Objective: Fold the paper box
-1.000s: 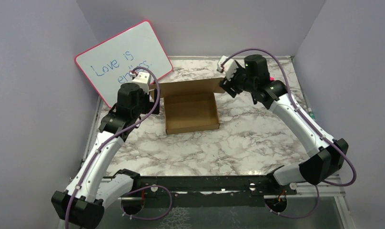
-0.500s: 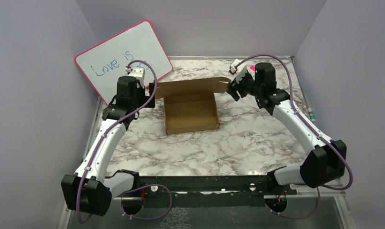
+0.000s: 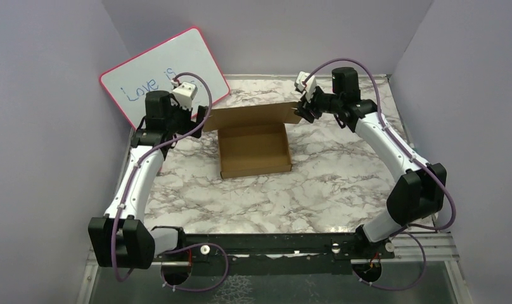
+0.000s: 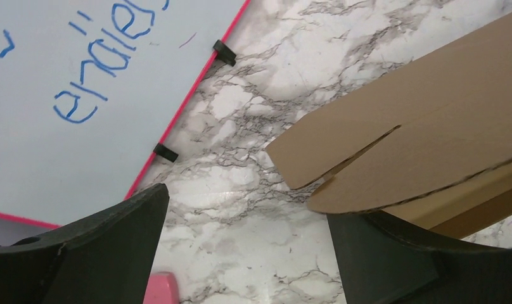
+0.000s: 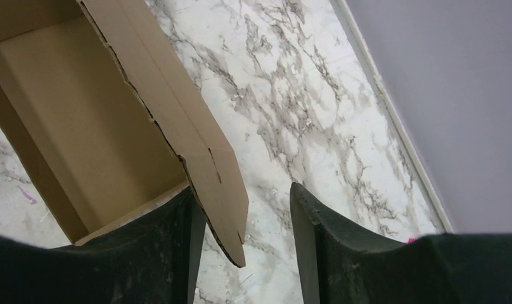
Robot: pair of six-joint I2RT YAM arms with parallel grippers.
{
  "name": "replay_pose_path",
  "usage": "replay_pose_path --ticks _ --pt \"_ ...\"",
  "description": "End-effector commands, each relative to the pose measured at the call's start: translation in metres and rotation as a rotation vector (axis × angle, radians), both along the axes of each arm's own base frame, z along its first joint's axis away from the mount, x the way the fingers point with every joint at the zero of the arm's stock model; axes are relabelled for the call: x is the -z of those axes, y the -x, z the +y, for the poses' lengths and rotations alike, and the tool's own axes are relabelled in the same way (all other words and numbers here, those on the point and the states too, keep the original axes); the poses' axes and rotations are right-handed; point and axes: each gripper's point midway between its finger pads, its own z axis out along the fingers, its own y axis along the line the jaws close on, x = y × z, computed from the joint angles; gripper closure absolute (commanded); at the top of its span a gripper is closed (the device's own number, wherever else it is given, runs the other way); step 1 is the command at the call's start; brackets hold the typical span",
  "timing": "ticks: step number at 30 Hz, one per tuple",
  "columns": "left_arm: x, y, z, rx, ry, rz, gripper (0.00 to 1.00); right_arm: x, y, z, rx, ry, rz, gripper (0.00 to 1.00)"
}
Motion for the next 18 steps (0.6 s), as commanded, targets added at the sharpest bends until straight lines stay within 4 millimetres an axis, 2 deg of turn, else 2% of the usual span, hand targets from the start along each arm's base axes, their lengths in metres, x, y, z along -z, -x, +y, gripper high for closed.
replay_pose_path --ticks 1,5,11,18 --pt "-0.020 -0.009 -0.018 0.156 -0.011 -0.040 0.10 0.009 0.009 0.007 -0.083 0.008 0.063 0.49" --pt "-0.027 -0.011 -0.020 0.217 -0.058 -0.055 0.11 0.010 0.010 0.007 -0.099 0.023 0.067 0.57" --pt "-0.016 -0.006 -0.040 0.367 -0.036 -0.012 0.15 0.010 0.010 0.008 -0.112 0.029 0.067 0.66" --pt "0.001 -0.008 -0.052 0.418 0.005 0.066 0.38 0.014 0.010 0.011 -0.128 0.026 0.082 0.79"
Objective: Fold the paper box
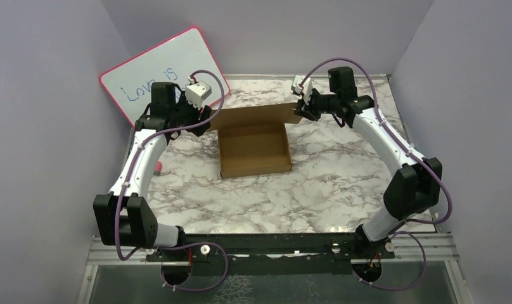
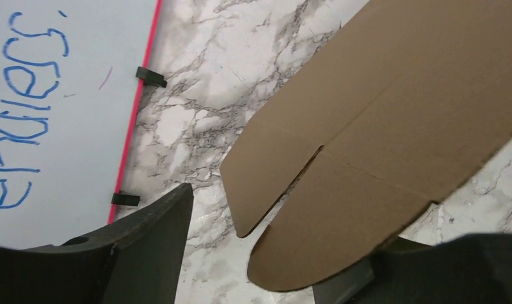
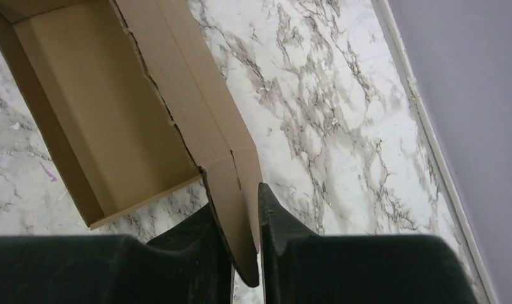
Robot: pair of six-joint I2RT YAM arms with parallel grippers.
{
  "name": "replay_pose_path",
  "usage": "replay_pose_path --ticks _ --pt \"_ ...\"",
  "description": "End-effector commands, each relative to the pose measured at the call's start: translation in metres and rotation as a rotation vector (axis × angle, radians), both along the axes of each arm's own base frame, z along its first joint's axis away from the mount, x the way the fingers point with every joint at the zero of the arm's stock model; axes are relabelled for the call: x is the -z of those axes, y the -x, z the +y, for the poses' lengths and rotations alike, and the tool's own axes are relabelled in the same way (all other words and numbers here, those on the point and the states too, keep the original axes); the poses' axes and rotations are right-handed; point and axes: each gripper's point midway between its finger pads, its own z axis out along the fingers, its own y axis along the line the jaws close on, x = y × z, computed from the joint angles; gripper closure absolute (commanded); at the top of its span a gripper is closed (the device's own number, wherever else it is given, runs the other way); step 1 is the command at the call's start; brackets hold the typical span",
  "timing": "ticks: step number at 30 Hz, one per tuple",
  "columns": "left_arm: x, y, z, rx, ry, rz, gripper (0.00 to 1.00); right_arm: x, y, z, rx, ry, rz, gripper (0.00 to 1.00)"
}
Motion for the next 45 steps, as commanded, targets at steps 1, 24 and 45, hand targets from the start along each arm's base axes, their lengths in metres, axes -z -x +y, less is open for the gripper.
replay_pose_path --ticks 1,24,45 --pt "0.000 0.002 -0.015 0.086 0.028 0.036 0.41 -0.003 0.002 0.005 -0.037 -0.018 0.018 0.80" --pt "0.005 0.001 -0.044 -0.196 0.039 0.091 0.96 -0.005 0.001 0.013 0.342 -0.110 0.151 0.99" --pt "0.011 0.004 -0.080 -0.434 0.333 0.194 0.96 -0.006 0.011 0.057 0.901 -0.388 0.531 0.99"
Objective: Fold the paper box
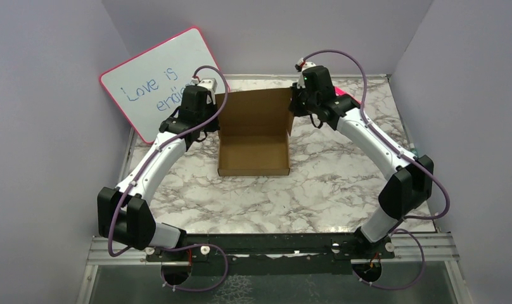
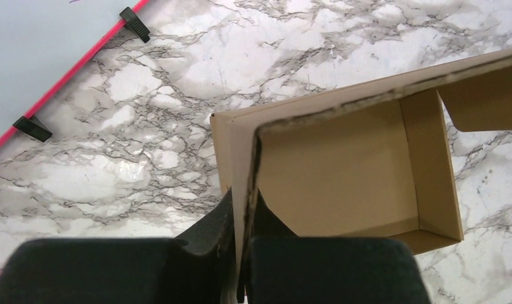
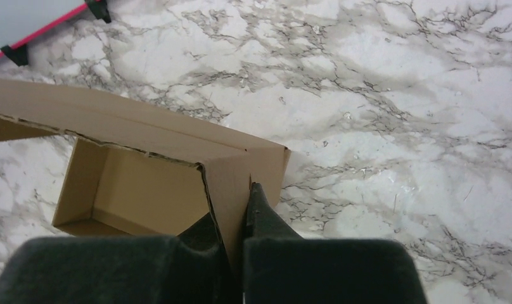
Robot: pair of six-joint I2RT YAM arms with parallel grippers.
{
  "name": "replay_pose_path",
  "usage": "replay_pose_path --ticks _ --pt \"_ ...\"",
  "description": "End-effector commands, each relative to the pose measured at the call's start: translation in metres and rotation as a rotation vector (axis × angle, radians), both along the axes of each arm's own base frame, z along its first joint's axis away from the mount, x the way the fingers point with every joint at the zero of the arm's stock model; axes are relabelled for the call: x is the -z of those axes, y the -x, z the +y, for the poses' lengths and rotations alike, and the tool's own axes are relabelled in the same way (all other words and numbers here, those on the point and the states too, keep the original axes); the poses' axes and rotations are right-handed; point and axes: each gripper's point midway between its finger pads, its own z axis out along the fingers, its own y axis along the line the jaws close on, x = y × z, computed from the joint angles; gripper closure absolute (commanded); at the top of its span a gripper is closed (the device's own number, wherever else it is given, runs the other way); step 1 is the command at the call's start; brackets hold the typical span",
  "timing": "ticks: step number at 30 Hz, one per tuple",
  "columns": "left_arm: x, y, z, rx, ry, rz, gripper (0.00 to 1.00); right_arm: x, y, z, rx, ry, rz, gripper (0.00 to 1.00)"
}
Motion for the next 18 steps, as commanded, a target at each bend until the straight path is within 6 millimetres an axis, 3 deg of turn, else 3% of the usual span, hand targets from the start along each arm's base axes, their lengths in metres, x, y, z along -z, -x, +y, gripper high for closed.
replay_pose_path --ticks 1,18 --pt "-0.008 0.005 -0.028 0.025 0.130 -0.014 0.96 0.002 0.012 0.033 0.084 -0.140 0.109 0.99" --pt "-0.001 0.017 -0.041 -0.001 0.278 -0.010 0.96 0.012 0.017 0.023 0.247 -0.241 0.014 0.99"
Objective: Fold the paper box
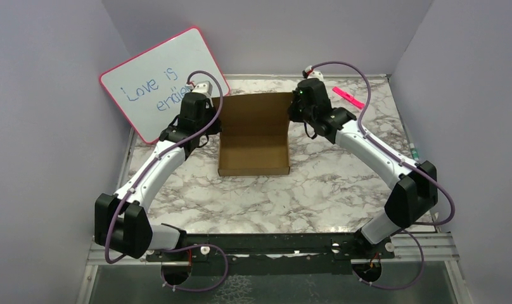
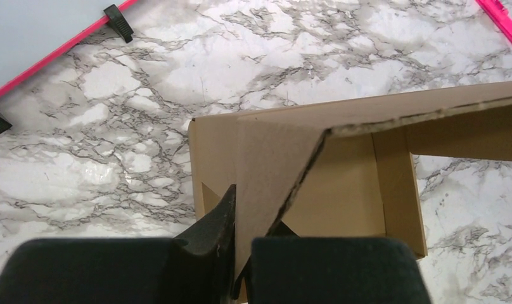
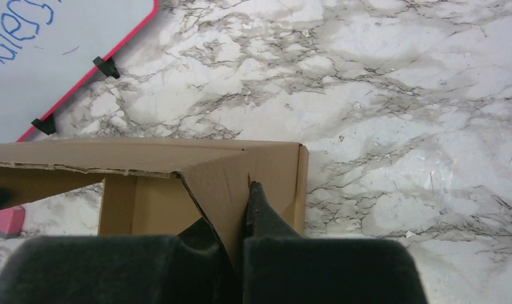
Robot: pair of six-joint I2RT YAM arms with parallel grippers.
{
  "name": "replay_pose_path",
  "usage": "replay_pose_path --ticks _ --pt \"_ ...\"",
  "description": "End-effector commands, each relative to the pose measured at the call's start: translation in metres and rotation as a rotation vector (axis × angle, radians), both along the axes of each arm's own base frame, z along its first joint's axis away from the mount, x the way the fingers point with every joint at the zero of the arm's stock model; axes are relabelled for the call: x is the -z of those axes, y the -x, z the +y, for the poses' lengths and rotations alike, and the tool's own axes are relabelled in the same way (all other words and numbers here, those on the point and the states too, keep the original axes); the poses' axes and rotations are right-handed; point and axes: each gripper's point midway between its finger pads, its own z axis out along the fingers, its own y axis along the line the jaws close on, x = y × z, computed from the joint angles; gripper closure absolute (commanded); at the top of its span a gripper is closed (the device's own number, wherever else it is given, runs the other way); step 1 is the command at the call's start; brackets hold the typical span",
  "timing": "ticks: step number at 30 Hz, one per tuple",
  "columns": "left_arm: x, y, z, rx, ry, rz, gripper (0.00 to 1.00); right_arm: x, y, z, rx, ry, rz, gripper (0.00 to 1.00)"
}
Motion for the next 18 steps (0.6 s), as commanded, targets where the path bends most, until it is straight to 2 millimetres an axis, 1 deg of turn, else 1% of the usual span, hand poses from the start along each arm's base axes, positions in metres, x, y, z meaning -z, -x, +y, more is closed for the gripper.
replay_pose_path --ticks 1,7,9,12,15,18 --pt "-0.005 0.014 -0.034 0.072 0.165 0.014 0.96 0.007 0.011 0.019 0.000 -0.107 0.017 0.99" --pt "-0.034 0.006 -0.043 0.078 0.239 -0.048 0.96 0.018 0.006 0.028 -0.022 -0.106 0.040 0.99" --pt "-0.039 0.002 -0.043 0.074 0.232 -0.052 0.95 0.022 0.004 0.028 -0.025 -0.089 0.046 0.99" --pt "-0.044 -0.001 -0.041 0.075 0.202 -0.056 0.93 0.022 0.001 0.027 -0.035 -0.052 0.036 0.99" --pt "-0.041 0.000 -0.039 0.074 0.181 -0.042 0.93 0.021 -0.001 0.020 -0.026 -0.004 0.027 0.99" --pt "-0.028 0.006 -0.038 0.077 0.181 -0.019 0.93 0.025 0.002 0.018 -0.050 0.015 0.006 0.98"
